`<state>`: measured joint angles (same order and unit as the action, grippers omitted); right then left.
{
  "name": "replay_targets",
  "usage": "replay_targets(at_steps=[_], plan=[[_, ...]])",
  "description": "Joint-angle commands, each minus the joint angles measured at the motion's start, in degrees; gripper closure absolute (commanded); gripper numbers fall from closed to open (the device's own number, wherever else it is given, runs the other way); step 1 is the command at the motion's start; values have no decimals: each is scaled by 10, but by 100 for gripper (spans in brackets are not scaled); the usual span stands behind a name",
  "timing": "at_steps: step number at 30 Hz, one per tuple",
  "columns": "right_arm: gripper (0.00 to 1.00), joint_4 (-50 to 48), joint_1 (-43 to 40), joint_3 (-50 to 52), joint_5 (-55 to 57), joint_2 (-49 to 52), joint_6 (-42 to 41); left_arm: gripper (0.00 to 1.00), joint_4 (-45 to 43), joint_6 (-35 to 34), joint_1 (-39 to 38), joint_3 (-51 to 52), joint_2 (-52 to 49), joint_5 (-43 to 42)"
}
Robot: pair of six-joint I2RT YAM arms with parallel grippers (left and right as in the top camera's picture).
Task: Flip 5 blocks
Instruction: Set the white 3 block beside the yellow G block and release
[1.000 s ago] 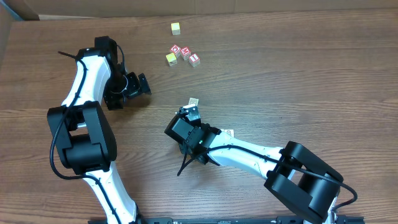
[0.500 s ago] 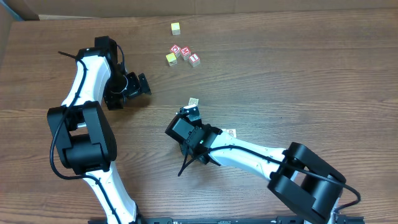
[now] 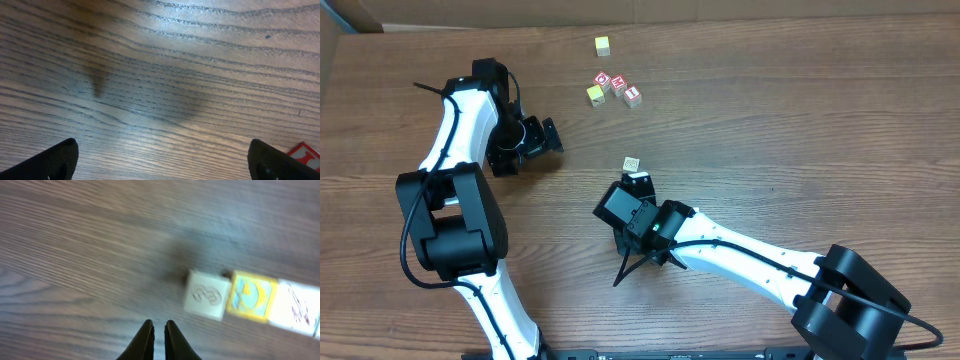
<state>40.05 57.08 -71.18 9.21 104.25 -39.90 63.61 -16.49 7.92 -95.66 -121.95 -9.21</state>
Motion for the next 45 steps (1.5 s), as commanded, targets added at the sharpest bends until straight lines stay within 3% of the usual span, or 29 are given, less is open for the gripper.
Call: replay_targets(at_steps=[1, 17, 45], plan=[[91, 12, 5, 1, -3, -5, -58, 0, 0, -1, -1, -6, 12, 2], [94, -76, 6, 71, -3, -5, -82, 0, 0, -1, -1, -6, 12, 2], [96, -87, 5, 79, 32, 13, -81, 0, 0, -1, -1, -6, 12, 2]])
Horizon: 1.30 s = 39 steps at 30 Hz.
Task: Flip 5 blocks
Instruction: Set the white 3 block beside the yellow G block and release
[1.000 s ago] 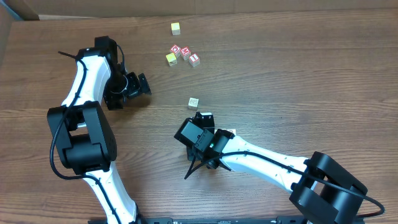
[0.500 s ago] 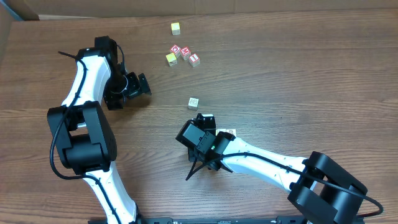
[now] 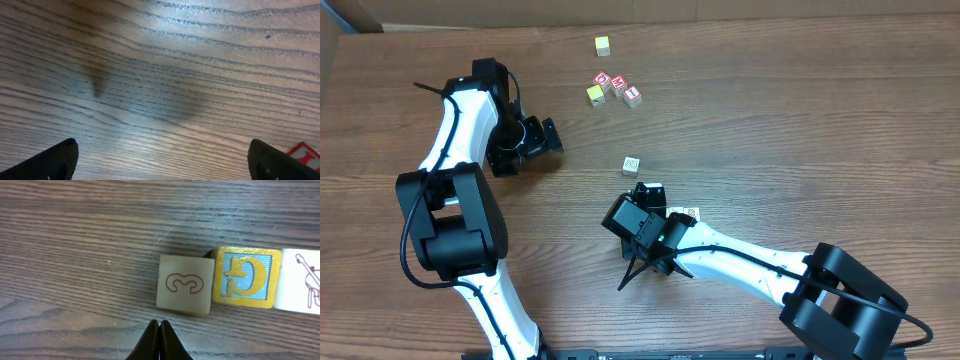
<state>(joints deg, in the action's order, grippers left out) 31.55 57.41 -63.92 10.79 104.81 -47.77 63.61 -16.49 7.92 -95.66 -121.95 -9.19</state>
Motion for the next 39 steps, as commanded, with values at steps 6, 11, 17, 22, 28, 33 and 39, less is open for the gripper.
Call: replay_targets(at_steps=[6, 11, 17, 22, 28, 33, 39], plan=[[96, 0, 2, 7, 20, 8, -3, 0, 0, -1, -1, -6, 12, 2], [96, 0, 2, 9, 20, 8, -3, 0, 0, 0, -1, -6, 12, 2], [96, -1, 0, 9, 25, 9, -3, 0, 0, 0, -1, -6, 12, 2], [96, -5, -2, 9, 30, 10, -3, 0, 0, 0, -1, -6, 12, 2], [96, -7, -3, 9, 48, 10, -2, 0, 0, -1, -1, -6, 13, 2], [96, -10, -3, 9, 48, 10, -2, 0, 0, 0, -1, -6, 12, 2], [96, -13, -3, 9, 61, 10, 0, 0, 0, 0, -1, -6, 13, 2]])
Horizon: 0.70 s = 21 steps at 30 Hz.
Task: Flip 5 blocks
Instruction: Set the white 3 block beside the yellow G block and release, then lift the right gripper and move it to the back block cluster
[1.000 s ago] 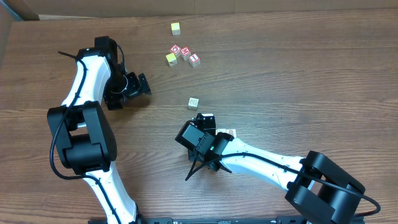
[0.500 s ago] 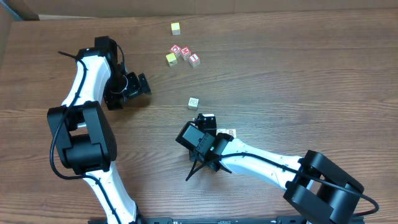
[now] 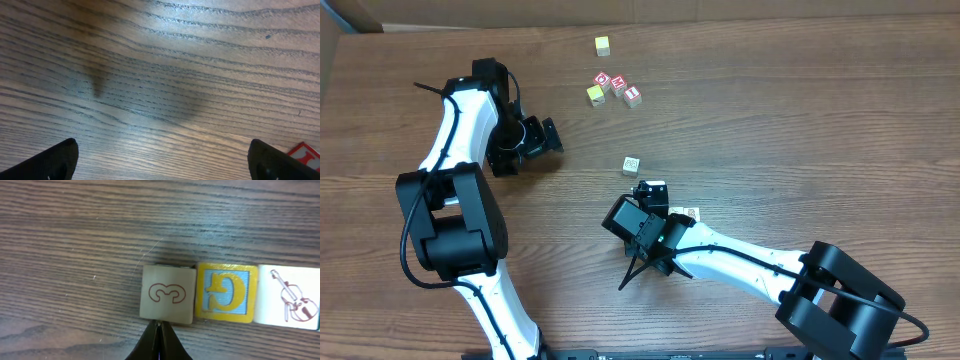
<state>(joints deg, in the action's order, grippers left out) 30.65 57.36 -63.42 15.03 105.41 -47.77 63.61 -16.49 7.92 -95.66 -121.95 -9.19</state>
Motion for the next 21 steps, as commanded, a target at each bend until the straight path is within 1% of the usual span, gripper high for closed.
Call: replay_targets(at_steps=[1, 10, 13, 16, 19, 21], plan=[[96, -4, -2, 4, 19, 5, 0, 0, 0, 0, -1, -6, 12, 2], [96, -4, -2, 4, 18, 4, 0, 0, 0, 0, -1, -6, 12, 2], [92, -4, -2, 3, 4, 4, 0, 0, 0, 0, -1, -6, 12, 2], [90, -3, -2, 0, -26, 4, 0, 0, 0, 0, -1, -6, 12, 2], [85, -2, -2, -9, -56, 3, 0, 0, 0, -1, -1, -6, 13, 2], [81, 7, -2, -21, -71, 2, 0, 0, 0, 0, -1, -6, 12, 2]])
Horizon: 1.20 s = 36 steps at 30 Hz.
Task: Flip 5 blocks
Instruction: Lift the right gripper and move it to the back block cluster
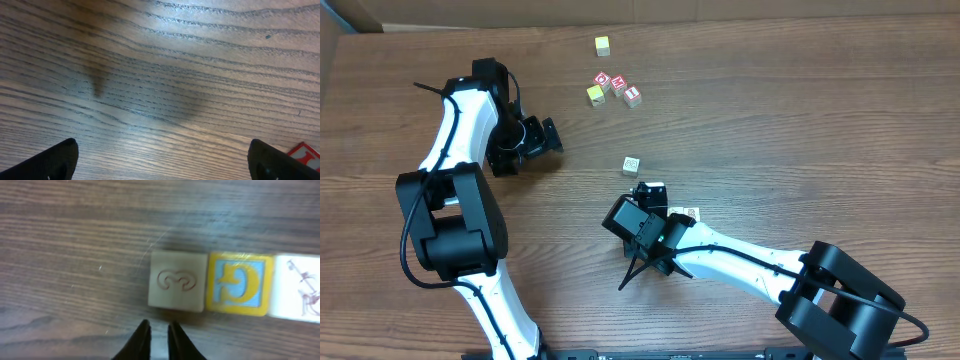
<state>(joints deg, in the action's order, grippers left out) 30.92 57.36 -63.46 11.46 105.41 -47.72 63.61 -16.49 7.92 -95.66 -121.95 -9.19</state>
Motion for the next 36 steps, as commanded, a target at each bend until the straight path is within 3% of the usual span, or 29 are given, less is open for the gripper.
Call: replay_targets(at_steps=[1, 7, 15, 19, 27, 36], plan=[[79, 14, -2, -30, -45, 0, 4, 0, 0, -1, -1, -6, 12, 2], [56, 76, -5, -109, -65, -3, 75, 0, 0, 0, -1, -6, 12, 2], [32, 164, -50, -290, -64, -3, 129, 0, 0, 0, -1, -6, 12, 2], [30, 150, -84, -332, -54, -3, 135, 0, 0, 0, -1, -6, 12, 2], [17, 104, -163, -331, -45, 14, 134, 0, 0, 0, -1, -6, 12, 2], [12, 62, -186, -330, -45, 71, 135, 0, 0, 0, -1, -6, 12, 2]])
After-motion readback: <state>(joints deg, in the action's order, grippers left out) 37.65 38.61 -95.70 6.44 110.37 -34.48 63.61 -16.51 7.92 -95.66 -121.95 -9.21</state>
